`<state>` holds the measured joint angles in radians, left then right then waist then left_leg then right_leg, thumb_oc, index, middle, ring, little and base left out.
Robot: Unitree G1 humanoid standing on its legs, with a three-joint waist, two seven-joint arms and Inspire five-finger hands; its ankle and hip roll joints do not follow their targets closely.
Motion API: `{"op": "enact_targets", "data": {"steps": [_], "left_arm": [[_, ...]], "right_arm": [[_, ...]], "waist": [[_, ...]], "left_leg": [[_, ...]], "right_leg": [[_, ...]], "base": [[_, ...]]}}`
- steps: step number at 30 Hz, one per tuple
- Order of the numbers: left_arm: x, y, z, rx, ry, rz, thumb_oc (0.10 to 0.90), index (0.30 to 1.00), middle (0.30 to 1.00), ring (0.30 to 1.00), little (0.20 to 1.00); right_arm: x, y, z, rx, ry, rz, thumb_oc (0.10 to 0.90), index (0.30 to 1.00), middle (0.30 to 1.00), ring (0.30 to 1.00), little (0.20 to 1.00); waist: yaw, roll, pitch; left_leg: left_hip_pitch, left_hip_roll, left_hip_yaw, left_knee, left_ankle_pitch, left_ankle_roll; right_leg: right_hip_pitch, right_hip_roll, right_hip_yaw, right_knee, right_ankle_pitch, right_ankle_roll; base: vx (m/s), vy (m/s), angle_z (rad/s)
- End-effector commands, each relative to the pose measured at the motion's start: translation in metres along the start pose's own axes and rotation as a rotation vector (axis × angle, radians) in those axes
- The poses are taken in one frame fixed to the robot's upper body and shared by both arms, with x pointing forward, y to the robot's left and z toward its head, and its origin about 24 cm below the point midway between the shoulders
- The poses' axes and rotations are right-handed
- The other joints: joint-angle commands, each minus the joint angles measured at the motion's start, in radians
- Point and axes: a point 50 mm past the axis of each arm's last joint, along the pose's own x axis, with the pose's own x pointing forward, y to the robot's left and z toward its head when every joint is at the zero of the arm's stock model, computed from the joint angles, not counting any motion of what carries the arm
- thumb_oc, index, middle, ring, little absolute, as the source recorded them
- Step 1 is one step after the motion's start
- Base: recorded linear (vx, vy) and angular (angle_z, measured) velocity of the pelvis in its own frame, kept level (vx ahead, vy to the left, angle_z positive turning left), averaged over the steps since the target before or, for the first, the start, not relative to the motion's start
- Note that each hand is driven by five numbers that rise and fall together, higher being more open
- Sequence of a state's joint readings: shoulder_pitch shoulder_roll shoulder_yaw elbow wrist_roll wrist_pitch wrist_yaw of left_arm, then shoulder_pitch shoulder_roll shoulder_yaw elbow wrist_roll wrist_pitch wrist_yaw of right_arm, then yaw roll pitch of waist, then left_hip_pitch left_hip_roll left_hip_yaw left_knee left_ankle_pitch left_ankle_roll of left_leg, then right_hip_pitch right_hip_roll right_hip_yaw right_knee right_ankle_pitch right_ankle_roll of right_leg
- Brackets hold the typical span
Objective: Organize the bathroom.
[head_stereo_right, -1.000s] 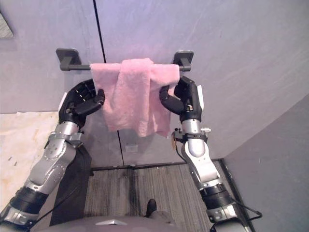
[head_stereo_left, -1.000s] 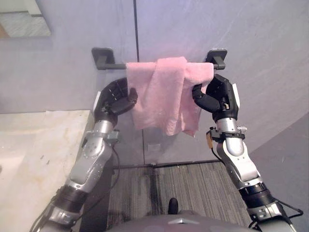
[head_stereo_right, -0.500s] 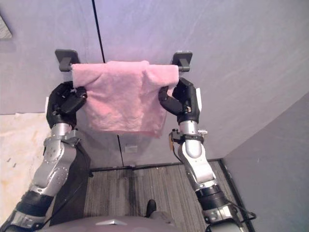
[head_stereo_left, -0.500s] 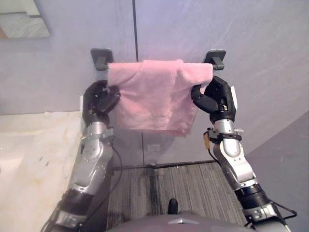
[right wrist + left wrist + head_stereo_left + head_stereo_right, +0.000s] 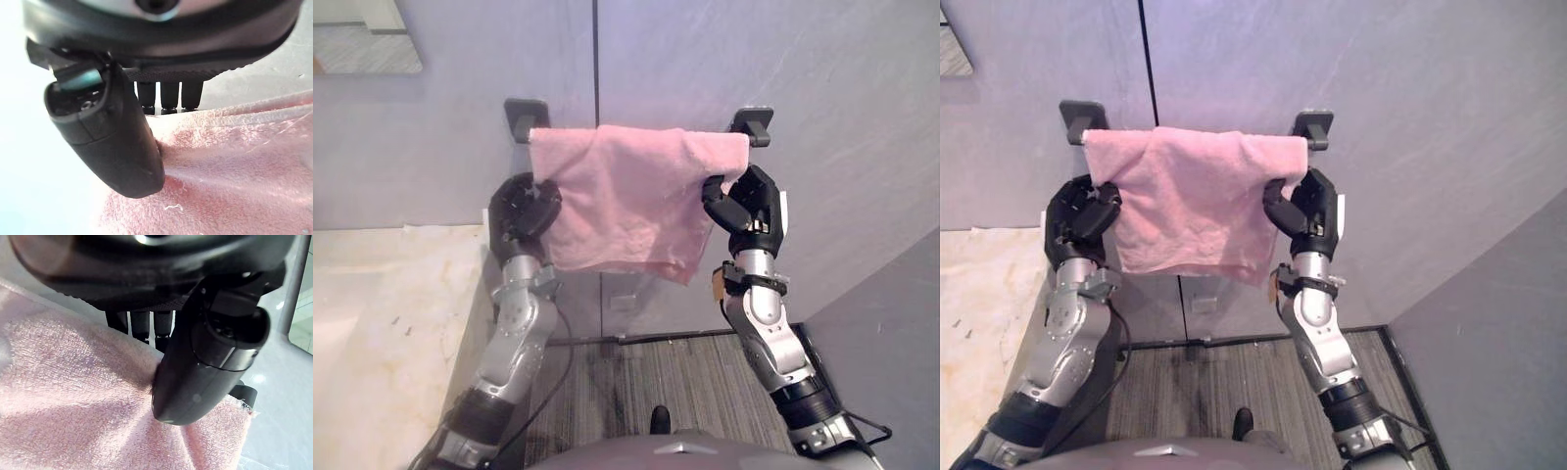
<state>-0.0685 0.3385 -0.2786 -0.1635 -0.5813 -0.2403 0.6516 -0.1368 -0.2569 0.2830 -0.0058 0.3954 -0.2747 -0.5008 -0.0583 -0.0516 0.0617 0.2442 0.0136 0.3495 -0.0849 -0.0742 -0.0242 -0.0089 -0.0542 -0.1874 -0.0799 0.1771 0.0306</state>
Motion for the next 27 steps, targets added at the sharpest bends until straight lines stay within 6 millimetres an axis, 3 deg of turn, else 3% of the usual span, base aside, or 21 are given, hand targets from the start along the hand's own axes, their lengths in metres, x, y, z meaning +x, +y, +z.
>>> {"op": "enact_targets", "data": {"steps": [1,11,12,13,14,15,21,27], "left_arm": [[0.014,-0.017,0.035,-0.047,-0.238,-0.068,0.4,0.3,0.3,0.3,0.3],[0.015,-0.022,0.033,-0.043,-0.229,-0.079,0.4,0.3,0.3,0.3,0.3],[0.015,-0.022,0.032,-0.041,-0.222,-0.082,0.431,0.347,0.347,0.347,0.347],[0.014,-0.022,0.032,-0.04,-0.22,-0.081,0.516,0.474,0.474,0.474,0.474],[0.014,-0.022,0.031,-0.04,-0.216,-0.081,0.599,0.599,0.599,0.599,0.599],[0.014,-0.023,0.03,-0.04,-0.208,-0.083,0.8,0.9,0.9,0.9,0.9],[0.01,-0.03,0.009,0.01,-0.053,-0.241,0.8,0.9,0.9,0.9,0.9],[0.007,-0.024,-0.003,0.065,0.002,-0.251,0.8,0.9,0.9,0.9,0.9]], "right_arm": [[-0.038,-0.057,-0.039,-0.067,0.211,-0.305,0.4,0.3,0.3,0.3,0.3],[-0.041,-0.056,-0.046,-0.041,0.24,-0.328,0.4,0.3,0.3,0.3,0.3],[-0.041,-0.054,-0.046,-0.045,0.238,-0.313,0.455,0.382,0.382,0.382,0.382],[-0.041,-0.054,-0.046,-0.047,0.237,-0.31,0.613,0.62,0.62,0.62,0.62],[-0.041,-0.054,-0.046,-0.05,0.236,-0.307,0.8,0.9,0.9,0.9,0.9],[-0.04,-0.053,-0.046,-0.054,0.236,-0.303,0.8,0.9,0.9,0.9,0.9],[-0.043,-0.055,-0.052,-0.149,0.271,-0.263,0.8,0.9,0.9,0.9,0.9],[-0.043,-0.06,-0.057,-0.228,0.285,-0.256,0.8,0.9,0.9,0.9,0.9]], "waist": [[-0.065,0.058,0.032],[-0.067,0.064,0.027],[-0.066,0.065,0.026],[-0.065,0.065,0.025],[-0.065,0.065,0.025],[-0.064,0.064,0.024],[-0.061,0.065,0.022],[-0.055,0.067,0.023]], "left_leg": [[-0.067,-0.016,-0.03,0.006,0.026,0.059],[-0.071,-0.012,-0.029,0.006,0.032,0.056],[-0.072,-0.011,-0.03,0.005,0.033,0.055],[-0.072,-0.011,-0.03,0.005,0.033,0.054],[-0.072,-0.01,-0.031,0.005,0.034,0.054],[-0.072,-0.01,-0.031,0.004,0.034,0.053],[-0.076,-0.002,-0.031,0.005,0.042,0.046],[-0.081,0.007,-0.033,0.008,0.05,0.036]], "right_leg": [[0.097,0.003,-0.016,0.051,-0.172,0.071],[0.098,0.01,-0.01,0.039,-0.168,0.066],[0.099,0.011,-0.01,0.036,-0.168,0.064],[0.1,0.012,-0.011,0.035,-0.167,0.063],[0.101,0.012,-0.011,0.033,-0.167,0.063],[0.101,0.013,-0.012,0.031,-0.166,0.063],[0.103,0.019,-0.014,0.016,-0.159,0.06],[0.107,0.027,-0.015,0.001,-0.155,0.053]], "base": [[0.0,0.0,0.0],[-0.01,-0.009,0.0],[0.0,0.0,0.0],[0.0,0.0,0.0],[0.0,0.0,0.0],[-0.03,-0.032,-0.01],[-0.04,-0.05,-0.02],[-0.03,-0.06,-0.07]]}}
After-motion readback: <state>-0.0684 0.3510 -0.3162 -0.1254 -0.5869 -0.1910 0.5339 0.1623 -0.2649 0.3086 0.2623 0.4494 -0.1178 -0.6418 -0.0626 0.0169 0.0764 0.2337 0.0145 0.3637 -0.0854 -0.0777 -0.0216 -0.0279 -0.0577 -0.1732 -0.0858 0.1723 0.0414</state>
